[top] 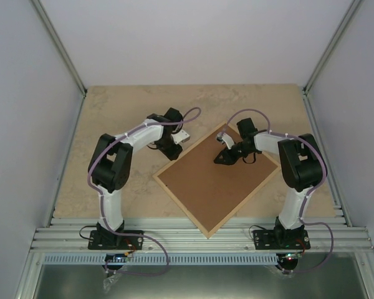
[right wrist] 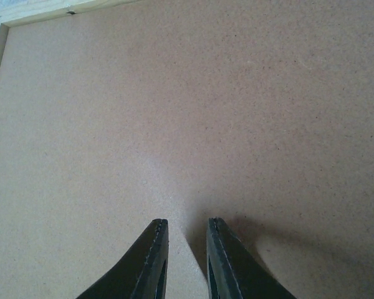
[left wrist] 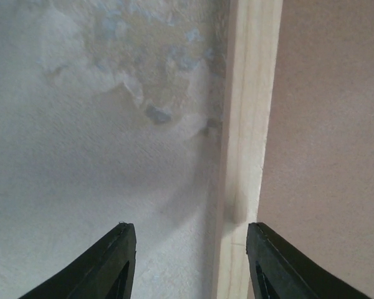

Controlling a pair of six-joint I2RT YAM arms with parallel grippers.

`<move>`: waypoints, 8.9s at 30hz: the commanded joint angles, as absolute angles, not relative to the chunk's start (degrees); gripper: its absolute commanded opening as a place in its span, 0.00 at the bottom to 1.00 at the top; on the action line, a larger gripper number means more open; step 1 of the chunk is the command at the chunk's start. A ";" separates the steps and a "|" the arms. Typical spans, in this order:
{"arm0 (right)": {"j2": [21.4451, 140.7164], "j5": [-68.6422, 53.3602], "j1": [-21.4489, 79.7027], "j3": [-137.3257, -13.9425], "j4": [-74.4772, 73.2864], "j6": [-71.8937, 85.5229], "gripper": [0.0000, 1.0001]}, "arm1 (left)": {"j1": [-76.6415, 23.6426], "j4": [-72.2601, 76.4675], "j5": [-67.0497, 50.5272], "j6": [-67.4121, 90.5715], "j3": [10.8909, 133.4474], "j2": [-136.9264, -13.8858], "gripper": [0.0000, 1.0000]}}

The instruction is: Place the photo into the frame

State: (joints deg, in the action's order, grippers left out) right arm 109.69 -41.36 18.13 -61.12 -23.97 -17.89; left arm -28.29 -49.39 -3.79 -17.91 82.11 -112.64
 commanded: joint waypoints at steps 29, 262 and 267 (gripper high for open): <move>112.67 -35.43 17.05 -60.03 -23.39 -17.23 0.21 | -30.15 -46.31 4.10 -16.30 74.06 -116.29 0.46; 126.11 -30.44 5.23 -93.65 -33.05 -18.46 0.48 | -20.83 -52.55 -16.82 -9.67 116.06 -130.69 0.47; 129.53 -31.90 6.73 -95.06 -35.38 -19.43 0.44 | -20.68 -52.58 -16.59 -9.70 115.10 -129.83 0.47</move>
